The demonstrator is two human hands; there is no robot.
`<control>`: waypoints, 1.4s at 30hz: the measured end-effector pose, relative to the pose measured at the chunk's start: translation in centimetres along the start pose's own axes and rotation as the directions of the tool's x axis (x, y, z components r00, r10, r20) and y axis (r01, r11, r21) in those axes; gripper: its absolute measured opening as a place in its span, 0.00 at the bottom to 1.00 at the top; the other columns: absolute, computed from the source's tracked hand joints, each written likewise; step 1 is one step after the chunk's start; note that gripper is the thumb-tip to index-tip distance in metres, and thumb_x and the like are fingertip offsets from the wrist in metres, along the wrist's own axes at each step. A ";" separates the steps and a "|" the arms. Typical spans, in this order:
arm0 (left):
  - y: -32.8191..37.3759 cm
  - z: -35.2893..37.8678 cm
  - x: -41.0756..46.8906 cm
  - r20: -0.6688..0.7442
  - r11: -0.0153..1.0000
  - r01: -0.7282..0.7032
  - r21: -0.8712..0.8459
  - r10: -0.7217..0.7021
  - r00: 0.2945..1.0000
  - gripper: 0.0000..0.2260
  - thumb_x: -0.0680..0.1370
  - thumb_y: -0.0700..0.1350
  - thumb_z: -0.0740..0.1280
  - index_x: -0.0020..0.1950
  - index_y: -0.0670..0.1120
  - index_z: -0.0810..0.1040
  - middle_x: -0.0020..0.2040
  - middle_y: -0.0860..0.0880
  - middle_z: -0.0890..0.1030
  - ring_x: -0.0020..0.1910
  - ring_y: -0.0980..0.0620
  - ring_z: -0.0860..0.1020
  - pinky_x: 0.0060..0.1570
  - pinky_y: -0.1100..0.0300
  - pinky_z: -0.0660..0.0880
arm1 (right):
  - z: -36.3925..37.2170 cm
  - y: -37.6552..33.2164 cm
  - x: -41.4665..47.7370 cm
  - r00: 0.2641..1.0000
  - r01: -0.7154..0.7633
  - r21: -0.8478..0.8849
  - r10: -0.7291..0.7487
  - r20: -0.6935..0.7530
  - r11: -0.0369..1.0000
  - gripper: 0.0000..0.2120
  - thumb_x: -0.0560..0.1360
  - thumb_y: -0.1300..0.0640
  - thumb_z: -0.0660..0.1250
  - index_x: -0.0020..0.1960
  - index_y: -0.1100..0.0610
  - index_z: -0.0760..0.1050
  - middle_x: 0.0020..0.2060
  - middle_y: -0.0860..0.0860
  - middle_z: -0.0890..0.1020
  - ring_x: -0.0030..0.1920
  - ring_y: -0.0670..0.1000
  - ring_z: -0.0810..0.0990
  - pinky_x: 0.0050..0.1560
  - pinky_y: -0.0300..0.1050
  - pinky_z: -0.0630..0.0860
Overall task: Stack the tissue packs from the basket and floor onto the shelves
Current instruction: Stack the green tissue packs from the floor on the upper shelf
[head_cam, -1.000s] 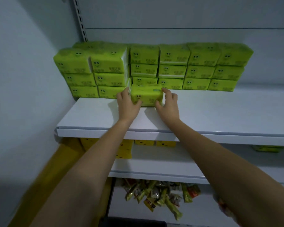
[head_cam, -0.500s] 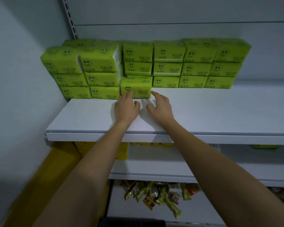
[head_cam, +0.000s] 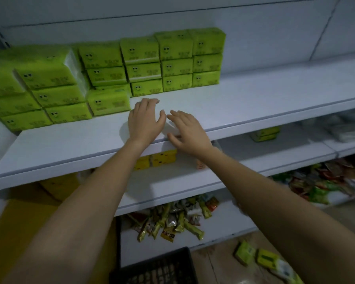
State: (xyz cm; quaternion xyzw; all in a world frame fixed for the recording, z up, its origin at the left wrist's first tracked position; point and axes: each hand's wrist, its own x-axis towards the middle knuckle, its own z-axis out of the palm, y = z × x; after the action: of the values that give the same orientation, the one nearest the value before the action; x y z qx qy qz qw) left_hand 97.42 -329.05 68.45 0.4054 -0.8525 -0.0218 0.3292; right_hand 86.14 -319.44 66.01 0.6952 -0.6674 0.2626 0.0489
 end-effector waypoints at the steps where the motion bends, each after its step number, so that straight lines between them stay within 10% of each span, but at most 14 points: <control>1: 1.9 0.7 -0.2 0.033 0.999 -0.043 -0.002 0.043 0.999 0.17 0.78 0.48 0.60 0.65 0.44 0.72 0.63 0.46 0.74 0.63 0.45 0.70 0.59 0.52 0.66 | -0.8 1.3 -1.6 1.000 -0.021 -0.038 0.022 0.017 0.999 0.26 0.72 0.50 0.56 0.62 0.65 0.73 0.61 0.62 0.76 0.61 0.63 0.75 0.62 0.59 0.70; 10: 22.2 8.9 -8.6 0.328 0.852 -0.492 -0.179 0.523 0.787 0.23 0.77 0.52 0.59 0.69 0.42 0.70 0.68 0.43 0.72 0.67 0.44 0.70 0.67 0.49 0.62 | -8.2 12.1 -24.9 0.886 -0.463 -0.151 0.461 -0.049 0.874 0.27 0.76 0.48 0.59 0.71 0.62 0.64 0.71 0.58 0.66 0.71 0.58 0.65 0.71 0.55 0.60; 18: 39.5 17.8 -27.5 0.589 0.731 -0.576 -0.366 0.661 0.464 0.23 0.78 0.53 0.59 0.72 0.45 0.66 0.68 0.47 0.72 0.67 0.48 0.69 0.64 0.53 0.64 | -10.7 16.3 -50.7 0.599 -0.801 -0.102 0.790 -0.129 0.590 0.30 0.74 0.44 0.56 0.68 0.63 0.67 0.67 0.60 0.71 0.67 0.60 0.70 0.67 0.56 0.65; 29: 41.4 36.2 -58.4 0.909 0.876 -0.250 -0.412 0.415 -0.044 0.30 0.76 0.57 0.50 0.73 0.41 0.62 0.73 0.41 0.65 0.72 0.44 0.63 0.70 0.53 0.60 | 9.9 13.6 -82.2 -0.052 -0.994 0.092 0.989 0.141 -0.066 0.28 0.69 0.47 0.58 0.60 0.65 0.76 0.53 0.63 0.81 0.48 0.63 0.81 0.47 0.54 0.78; 32: 39.1 44.0 -67.5 0.923 0.904 -0.216 -0.370 0.329 -0.201 0.26 0.80 0.53 0.54 0.75 0.43 0.57 0.73 0.41 0.62 0.72 0.44 0.61 0.68 0.55 0.60 | 19.3 14.8 -89.2 -0.197 -0.977 0.038 0.956 0.218 -0.210 0.25 0.74 0.50 0.62 0.68 0.61 0.69 0.64 0.61 0.74 0.60 0.62 0.75 0.60 0.52 0.71; 38: 34.8 58.7 -83.6 0.904 0.937 -0.164 -0.308 0.234 -0.357 0.21 0.80 0.48 0.55 0.68 0.36 0.67 0.65 0.39 0.72 0.65 0.41 0.71 0.60 0.55 0.64 | 35.7 18.1 -102.5 -0.394 -0.898 0.070 0.866 0.308 -0.434 0.27 0.76 0.53 0.63 0.71 0.62 0.63 0.69 0.61 0.67 0.68 0.60 0.67 0.66 0.52 0.63; 42: 33.5 64.0 -91.5 0.865 0.949 0.155 -0.274 0.313 -0.392 0.21 0.77 0.41 0.61 0.69 0.44 0.60 0.54 0.51 0.75 0.52 0.67 0.77 0.50 0.71 0.71 | 42.3 20.3 -108.7 -0.488 -0.844 0.087 0.824 0.287 -0.530 0.31 0.74 0.54 0.66 0.72 0.63 0.59 0.70 0.61 0.65 0.70 0.58 0.63 0.68 0.50 0.60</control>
State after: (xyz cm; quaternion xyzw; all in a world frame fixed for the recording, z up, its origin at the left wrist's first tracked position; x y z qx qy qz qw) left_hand 79.26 -256.74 -21.18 0.0883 -0.7550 -0.4441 -0.4742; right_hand 82.62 -241.20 -22.79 -0.2230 -0.8847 0.2456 -0.3276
